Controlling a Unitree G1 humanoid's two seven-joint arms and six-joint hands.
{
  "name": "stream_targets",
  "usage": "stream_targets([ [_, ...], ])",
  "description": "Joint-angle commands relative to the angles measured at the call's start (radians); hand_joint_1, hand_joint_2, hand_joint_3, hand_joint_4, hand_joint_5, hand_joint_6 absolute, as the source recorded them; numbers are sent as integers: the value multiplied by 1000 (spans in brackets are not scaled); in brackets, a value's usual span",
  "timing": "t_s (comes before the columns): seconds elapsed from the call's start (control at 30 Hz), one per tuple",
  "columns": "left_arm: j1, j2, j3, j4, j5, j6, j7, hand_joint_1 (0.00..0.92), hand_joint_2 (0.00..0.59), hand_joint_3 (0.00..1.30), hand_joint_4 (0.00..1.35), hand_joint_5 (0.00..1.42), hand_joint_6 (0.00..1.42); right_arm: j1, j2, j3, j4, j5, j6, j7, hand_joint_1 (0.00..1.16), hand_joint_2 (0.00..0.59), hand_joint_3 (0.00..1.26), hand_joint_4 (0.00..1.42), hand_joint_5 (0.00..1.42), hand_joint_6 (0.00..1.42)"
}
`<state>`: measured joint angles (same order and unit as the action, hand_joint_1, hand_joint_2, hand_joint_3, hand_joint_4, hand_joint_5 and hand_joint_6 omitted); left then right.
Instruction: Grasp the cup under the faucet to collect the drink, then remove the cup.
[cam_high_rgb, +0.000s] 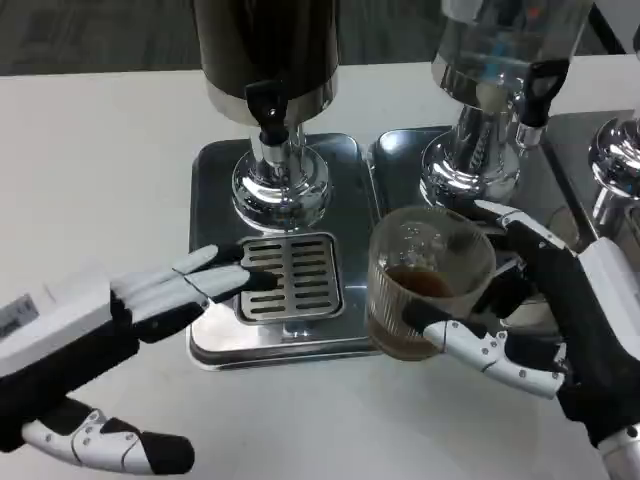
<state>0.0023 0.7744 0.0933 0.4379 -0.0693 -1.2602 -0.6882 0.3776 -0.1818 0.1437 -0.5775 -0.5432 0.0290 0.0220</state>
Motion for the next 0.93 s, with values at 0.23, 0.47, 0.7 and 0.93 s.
stream_targets([
  [0.23, 46, 36, -11, -46, 4, -15, 45, 0, 126, 74, 0, 0, 153, 15, 0, -14, -59, 18, -23, 3, 597, 284, 518, 654, 711, 751],
  [0.47, 60, 50, -12, -55, -7, -6, 56, 0, 124, 68, 0, 0, 153, 17, 0, -18, -63, 20, -23, 7, 596, 285, 523, 662, 718, 752],
  [0.7, 66, 54, -6, -58, -1, -7, 68, 0, 121, 72, 0, 0, 153, 17, 0, -21, -61, 22, -28, 6, 596, 290, 524, 663, 720, 752],
  [0.93, 73, 55, -2, -58, 9, -2, 77, 0, 120, 73, 0, 0, 153, 12, -1, -23, -58, 27, -28, 8, 596, 291, 529, 663, 720, 752],
])
